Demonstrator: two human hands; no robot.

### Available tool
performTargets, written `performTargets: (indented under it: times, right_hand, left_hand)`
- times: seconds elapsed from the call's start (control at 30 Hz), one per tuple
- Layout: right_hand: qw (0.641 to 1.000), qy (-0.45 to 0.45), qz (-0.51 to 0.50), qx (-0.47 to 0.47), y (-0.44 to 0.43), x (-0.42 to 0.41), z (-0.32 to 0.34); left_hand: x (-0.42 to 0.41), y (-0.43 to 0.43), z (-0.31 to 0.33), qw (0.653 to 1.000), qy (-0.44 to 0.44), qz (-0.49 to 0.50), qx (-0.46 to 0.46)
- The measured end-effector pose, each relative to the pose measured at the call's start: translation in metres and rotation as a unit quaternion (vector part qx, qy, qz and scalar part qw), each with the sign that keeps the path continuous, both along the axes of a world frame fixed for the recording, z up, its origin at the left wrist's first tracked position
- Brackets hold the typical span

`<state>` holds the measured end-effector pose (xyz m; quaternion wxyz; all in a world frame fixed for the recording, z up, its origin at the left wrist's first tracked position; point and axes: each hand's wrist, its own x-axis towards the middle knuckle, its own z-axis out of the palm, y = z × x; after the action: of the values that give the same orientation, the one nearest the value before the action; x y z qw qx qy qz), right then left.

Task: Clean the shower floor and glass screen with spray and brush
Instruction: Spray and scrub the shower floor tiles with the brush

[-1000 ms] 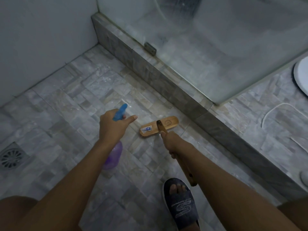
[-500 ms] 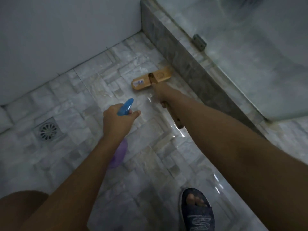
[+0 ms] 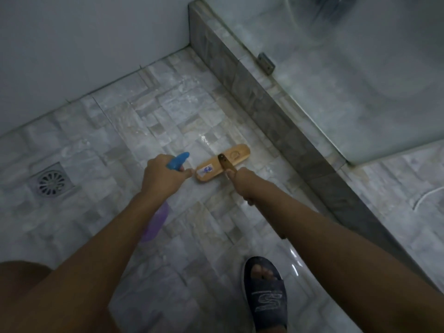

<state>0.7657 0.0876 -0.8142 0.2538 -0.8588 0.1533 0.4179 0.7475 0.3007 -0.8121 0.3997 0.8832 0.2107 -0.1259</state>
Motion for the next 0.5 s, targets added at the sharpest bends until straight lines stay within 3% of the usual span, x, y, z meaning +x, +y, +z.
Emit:
performTargets:
  times: [0.2,0.3,0.5]
  right_hand:
    - [0.997,-0.024,-0.068,-0.035,-0.065,-0.006,0.005]
    - [0.993,0.017,-0.111,-0.025,-0.105,-0.028,0.007]
    - [0.99,0.13,0.012,-0.046,-0.091,-0.057,0.028]
  left_hand:
    - [-0.013,-0.01,0.0,0.998,0.024,-0.023,-0.05]
    - [-0.016,-0.012,0.003,0.997,0.02,-0.034,-0.06]
    - [-0.014,-0.013,0.002,0.996,0.025,-0.042,-0.073]
